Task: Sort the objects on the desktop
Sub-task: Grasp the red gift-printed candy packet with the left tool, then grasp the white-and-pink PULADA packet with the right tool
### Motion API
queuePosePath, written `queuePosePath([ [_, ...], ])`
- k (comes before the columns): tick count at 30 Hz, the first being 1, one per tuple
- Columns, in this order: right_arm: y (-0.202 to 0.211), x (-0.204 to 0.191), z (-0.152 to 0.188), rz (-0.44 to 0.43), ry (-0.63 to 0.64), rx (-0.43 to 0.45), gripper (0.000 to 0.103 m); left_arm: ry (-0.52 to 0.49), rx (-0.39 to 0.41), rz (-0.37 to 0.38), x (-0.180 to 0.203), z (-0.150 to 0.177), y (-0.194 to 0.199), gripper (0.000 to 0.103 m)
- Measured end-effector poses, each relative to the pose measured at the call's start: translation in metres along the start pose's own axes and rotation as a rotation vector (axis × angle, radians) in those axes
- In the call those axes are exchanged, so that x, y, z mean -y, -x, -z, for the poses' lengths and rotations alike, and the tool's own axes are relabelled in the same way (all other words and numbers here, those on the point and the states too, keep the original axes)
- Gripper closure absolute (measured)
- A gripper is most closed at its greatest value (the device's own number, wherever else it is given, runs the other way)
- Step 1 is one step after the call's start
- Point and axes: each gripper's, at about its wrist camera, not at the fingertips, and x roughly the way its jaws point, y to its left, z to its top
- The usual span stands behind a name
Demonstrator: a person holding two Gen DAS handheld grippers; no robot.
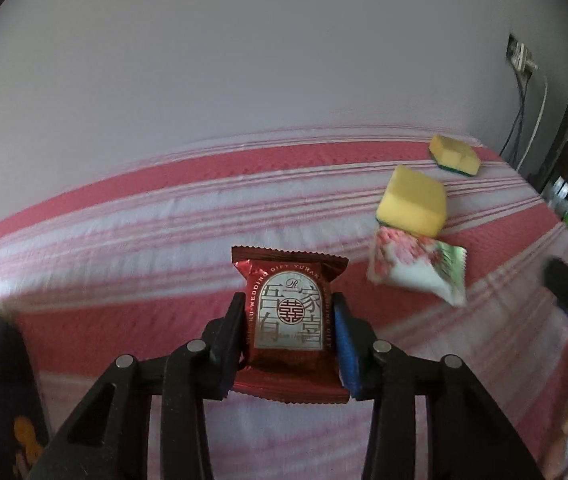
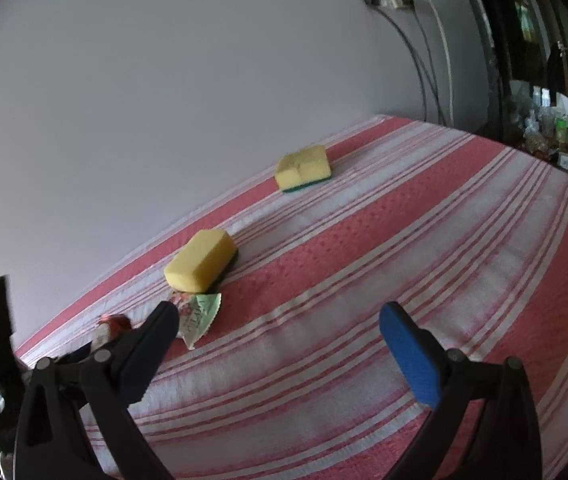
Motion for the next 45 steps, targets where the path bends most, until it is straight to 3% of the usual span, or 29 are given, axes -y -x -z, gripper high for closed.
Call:
queuePosePath([
  [3, -0.014, -0.007, -0.005, -0.047, 0.042, -0.077, 0.006, 0.002, 0.037, 0.015, -0.009, 0.013, 0.026, 0.06],
  [6, -0.035, -0.025, -0.013, -0.055, 0.185, -0.156, 0.007, 0.008, 0.078, 0.014, -0.014, 0.02, 0.042, 0.06],
  [11, -0.069, -0.055, -0.013, -0.058, 0.412, -0.277, 0.009, 0.049, 0.061, 0.055, -0.023, 0.024, 0.044, 0.06],
  [17, -0.098, -0.084, -0.008, -0.069, 0.484, -0.338, 0.012, 0.049, 0.05, 0.023, -0.028, 0.025, 0.041, 0.06],
  [22, -0.105, -0.097, 0.002, -0.019, 0.572, -0.316, 0.014, 0.059, 0.043, 0.006, -0.029, 0.025, 0.037, 0.06],
  [28, -0.097, -0.108, 0.01, -0.017, 0.65, -0.287, 0.044, 0.063, 0.031, 0.004, -0.031, 0.027, 0.034, 0.06],
  [29, -0.095, -0.109, 0.011, -0.013, 0.656, -0.283, 0.053, 0.066, 0.034, 0.001, -0.032, 0.027, 0.034, 0.06],
  [35, -0.085, -0.104, 0.015, 0.007, 0.604, -0.274, 0.053, 0.054, 0.055, -0.034, -0.031, 0.027, 0.036, 0.06],
  [42, -0.051, -0.082, 0.02, -0.157, 0.333, -0.232, 0.053, 0.038, 0.095, -0.087, -0.029, 0.027, 0.04, 0.06],
  [45, -0.038, -0.083, 0.023, -0.183, 0.293, -0.185, 0.053, 0.039, 0.103, -0.102, -0.03, 0.028, 0.041, 0.06],
])
